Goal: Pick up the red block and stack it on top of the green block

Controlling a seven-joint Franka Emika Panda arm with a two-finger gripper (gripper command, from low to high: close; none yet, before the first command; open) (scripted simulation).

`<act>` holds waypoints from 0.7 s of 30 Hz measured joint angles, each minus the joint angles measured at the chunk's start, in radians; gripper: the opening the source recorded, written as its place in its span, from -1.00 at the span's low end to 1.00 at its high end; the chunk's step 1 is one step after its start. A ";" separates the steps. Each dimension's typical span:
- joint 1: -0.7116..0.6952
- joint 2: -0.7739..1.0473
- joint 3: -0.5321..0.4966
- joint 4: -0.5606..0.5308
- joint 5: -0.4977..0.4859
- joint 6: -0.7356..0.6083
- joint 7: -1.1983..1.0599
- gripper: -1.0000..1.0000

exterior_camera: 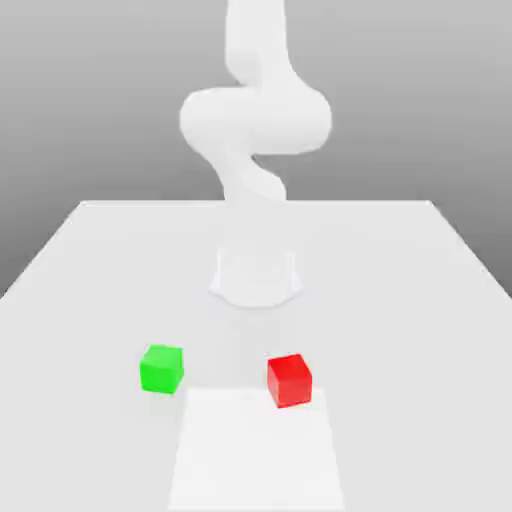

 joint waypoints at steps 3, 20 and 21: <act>0.019 0.083 0.002 -0.099 0.003 0.072 -0.024 0.00; 0.110 0.719 0.027 -0.594 -0.003 0.596 -0.139 0.00; 0.112 0.759 0.025 -0.591 -0.009 0.630 -0.136 0.00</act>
